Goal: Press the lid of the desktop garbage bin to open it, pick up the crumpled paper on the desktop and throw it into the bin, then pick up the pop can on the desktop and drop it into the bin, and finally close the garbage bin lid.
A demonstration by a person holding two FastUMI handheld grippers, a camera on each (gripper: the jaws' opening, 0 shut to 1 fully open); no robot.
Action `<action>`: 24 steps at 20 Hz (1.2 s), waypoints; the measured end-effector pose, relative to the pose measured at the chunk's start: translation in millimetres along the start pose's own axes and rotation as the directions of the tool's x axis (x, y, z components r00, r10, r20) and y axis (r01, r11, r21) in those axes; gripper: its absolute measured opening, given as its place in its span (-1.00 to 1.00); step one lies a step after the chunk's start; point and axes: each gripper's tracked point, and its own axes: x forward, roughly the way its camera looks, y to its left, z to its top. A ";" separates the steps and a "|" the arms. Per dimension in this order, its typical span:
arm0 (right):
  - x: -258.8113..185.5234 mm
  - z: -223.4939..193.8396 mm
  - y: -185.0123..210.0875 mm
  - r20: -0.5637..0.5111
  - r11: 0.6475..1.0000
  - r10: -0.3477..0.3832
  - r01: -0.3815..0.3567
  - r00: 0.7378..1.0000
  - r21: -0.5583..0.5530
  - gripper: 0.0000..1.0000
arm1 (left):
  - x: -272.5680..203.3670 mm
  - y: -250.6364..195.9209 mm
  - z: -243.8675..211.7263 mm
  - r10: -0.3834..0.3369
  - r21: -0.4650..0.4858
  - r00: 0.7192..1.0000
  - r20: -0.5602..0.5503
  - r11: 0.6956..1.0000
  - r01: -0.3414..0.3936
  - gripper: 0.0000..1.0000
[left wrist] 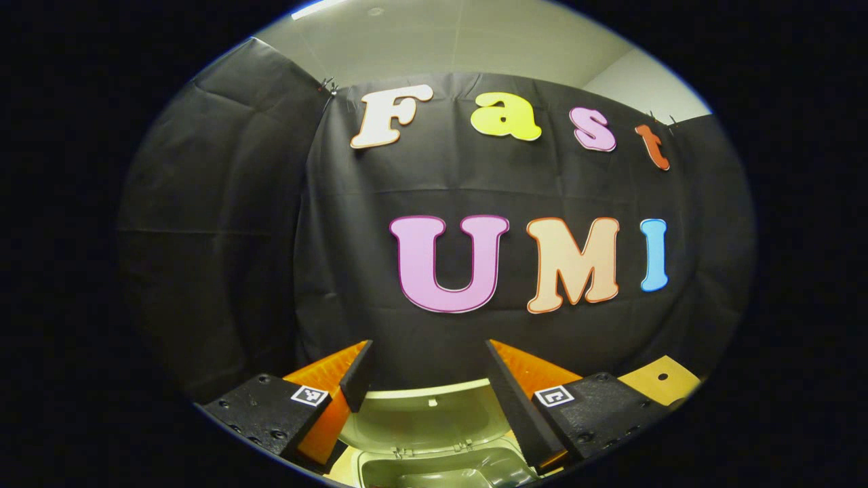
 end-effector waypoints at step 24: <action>-12.6 0.5 10.0 -0.042 0.976 0.185 -0.188 0.982 -0.105 0.94 | -143.1 -32.7 -152.6 0.056 -0.027 0.986 -0.154 0.998 -0.061 0.84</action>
